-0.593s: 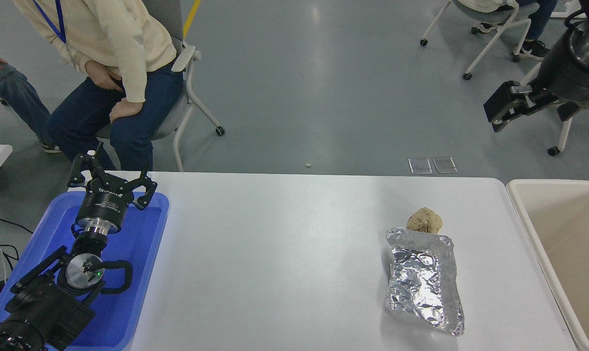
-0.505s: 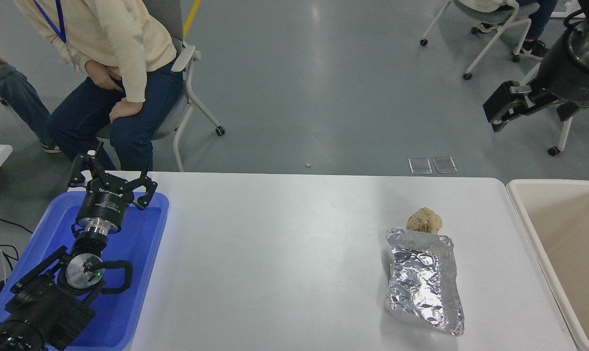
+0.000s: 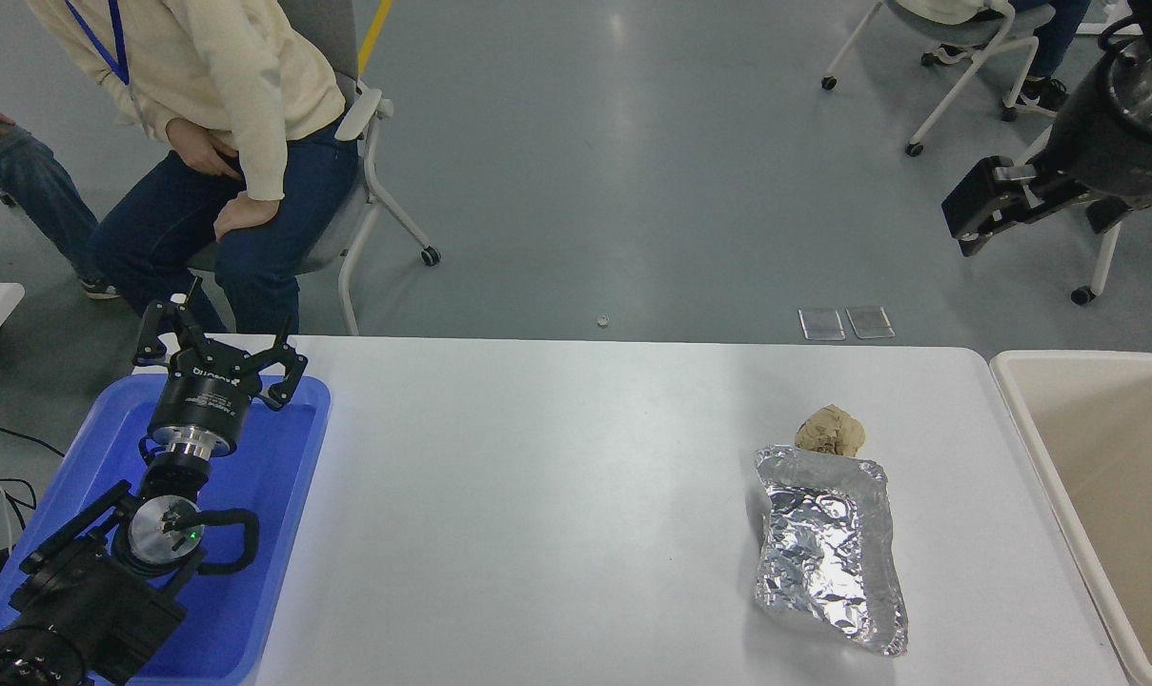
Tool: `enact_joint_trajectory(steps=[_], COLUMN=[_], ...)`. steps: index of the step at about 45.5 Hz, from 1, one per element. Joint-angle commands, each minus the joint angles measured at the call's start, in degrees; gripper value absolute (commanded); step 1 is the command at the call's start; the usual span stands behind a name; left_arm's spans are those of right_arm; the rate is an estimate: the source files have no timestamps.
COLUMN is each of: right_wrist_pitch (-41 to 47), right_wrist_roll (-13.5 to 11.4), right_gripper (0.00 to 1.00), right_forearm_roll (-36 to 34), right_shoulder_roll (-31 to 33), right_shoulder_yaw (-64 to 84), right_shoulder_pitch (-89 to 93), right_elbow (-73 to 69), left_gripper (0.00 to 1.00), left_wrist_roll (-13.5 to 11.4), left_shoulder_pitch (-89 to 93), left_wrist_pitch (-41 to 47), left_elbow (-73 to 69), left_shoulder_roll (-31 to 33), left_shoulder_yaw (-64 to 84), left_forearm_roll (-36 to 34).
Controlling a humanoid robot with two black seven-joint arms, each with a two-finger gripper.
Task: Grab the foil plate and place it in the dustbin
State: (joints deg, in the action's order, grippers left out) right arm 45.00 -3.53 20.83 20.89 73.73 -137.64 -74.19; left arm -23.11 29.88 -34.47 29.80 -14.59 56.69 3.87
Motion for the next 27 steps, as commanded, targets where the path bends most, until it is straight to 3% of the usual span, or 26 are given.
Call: enact_joint_trajectory(steps=[1, 27], right_wrist_pitch=[0.0, 0.0], right_wrist_roll=[0.0, 0.0], right_gripper=[1.00, 1.00], right_forearm_roll=[0.0, 0.0], right_shoulder_roll=[-0.1, 0.1], right_shoulder_yaw=[0.0, -0.3], right_shoulder_pitch=[0.1, 6.7], right_elbow=[0.0, 0.0], left_gripper=[1.00, 1.00], left_wrist_roll=[0.0, 0.0], left_shoulder_pitch=[0.0, 0.0], left_wrist_pitch=[-0.1, -0.1], left_elbow=[0.0, 0.0], left_shoulder_roll=[0.0, 0.0], left_shoulder_yaw=[0.0, 0.0], left_forearm_roll=[0.0, 0.0])
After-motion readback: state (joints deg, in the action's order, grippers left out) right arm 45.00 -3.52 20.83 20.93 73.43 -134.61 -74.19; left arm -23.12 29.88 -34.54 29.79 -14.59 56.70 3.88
